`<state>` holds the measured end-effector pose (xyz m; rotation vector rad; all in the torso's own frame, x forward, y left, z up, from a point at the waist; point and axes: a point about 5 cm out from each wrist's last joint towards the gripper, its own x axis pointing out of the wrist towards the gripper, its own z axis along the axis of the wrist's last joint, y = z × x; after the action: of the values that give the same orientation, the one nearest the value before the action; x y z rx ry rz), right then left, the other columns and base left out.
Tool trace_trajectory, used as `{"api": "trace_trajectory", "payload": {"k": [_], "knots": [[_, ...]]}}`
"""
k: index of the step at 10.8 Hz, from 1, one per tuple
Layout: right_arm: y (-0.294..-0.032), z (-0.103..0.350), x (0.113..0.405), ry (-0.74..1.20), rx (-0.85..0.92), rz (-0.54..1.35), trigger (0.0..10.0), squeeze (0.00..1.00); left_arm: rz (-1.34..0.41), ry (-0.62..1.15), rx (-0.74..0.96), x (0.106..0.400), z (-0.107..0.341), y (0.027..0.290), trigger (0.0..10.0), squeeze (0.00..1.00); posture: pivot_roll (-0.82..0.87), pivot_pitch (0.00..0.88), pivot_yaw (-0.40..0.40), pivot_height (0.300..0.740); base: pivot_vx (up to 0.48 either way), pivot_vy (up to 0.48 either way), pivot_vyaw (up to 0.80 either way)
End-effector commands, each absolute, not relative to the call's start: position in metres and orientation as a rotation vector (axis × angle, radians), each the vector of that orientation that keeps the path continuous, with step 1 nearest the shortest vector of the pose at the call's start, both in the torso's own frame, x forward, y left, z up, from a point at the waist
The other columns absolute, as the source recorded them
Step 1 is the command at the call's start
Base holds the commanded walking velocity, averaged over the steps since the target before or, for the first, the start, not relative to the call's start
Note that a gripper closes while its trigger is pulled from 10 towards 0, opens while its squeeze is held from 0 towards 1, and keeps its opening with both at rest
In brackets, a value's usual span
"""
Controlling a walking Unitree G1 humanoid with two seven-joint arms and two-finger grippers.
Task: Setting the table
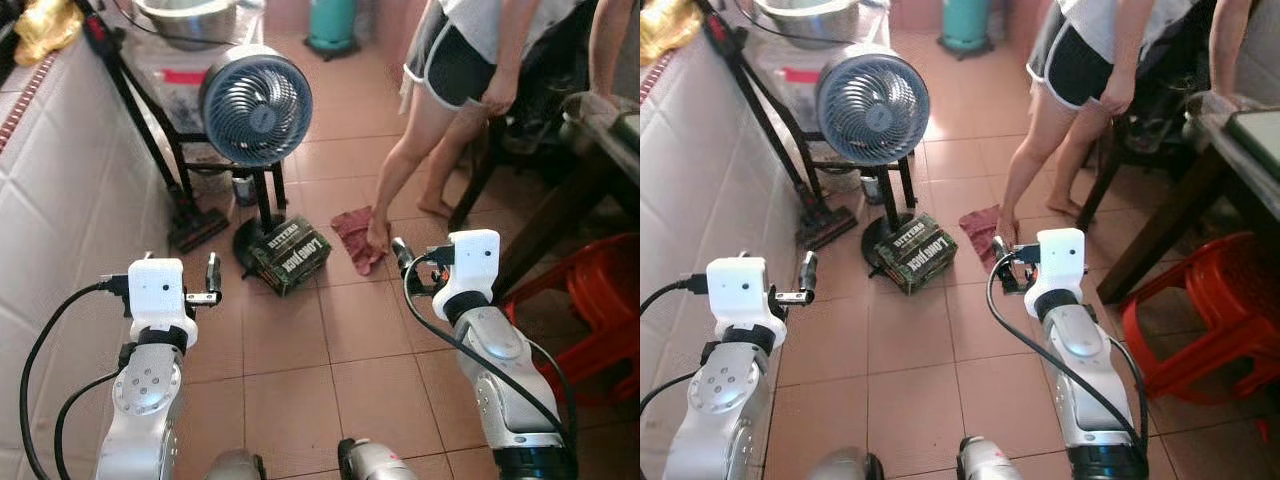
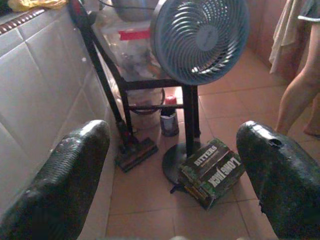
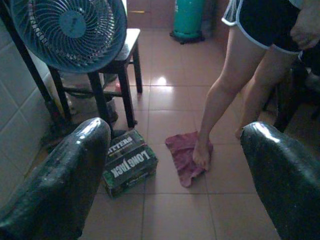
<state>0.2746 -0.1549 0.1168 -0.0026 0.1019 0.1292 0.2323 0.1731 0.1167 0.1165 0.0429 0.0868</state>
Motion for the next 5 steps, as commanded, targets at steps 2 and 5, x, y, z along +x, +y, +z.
{"api": "trace_trajectory", "payload": {"k": [2, 5], "knots": [[-0.1548, 0.1177, 0.2721, 0.099, 0.011, 0.129, 10.0, 0.00, 0.095, 0.040, 0.128, 0.2321, 0.1192, 0.1771, 10.0, 0.00, 0.05, 0.117, 0.017, 0.740, 0.000, 0.261, -0.80], [-0.1561, 0.1192, 0.2756, 0.096, 0.015, 0.124, 10.0, 0.00, 0.087, 0.037, 0.128, 0.2340, 0.1187, 0.1737, 10.0, 0.00, 0.05, 0.119, 0.019, 0.740, 0.000, 0.184, -0.80]]}}
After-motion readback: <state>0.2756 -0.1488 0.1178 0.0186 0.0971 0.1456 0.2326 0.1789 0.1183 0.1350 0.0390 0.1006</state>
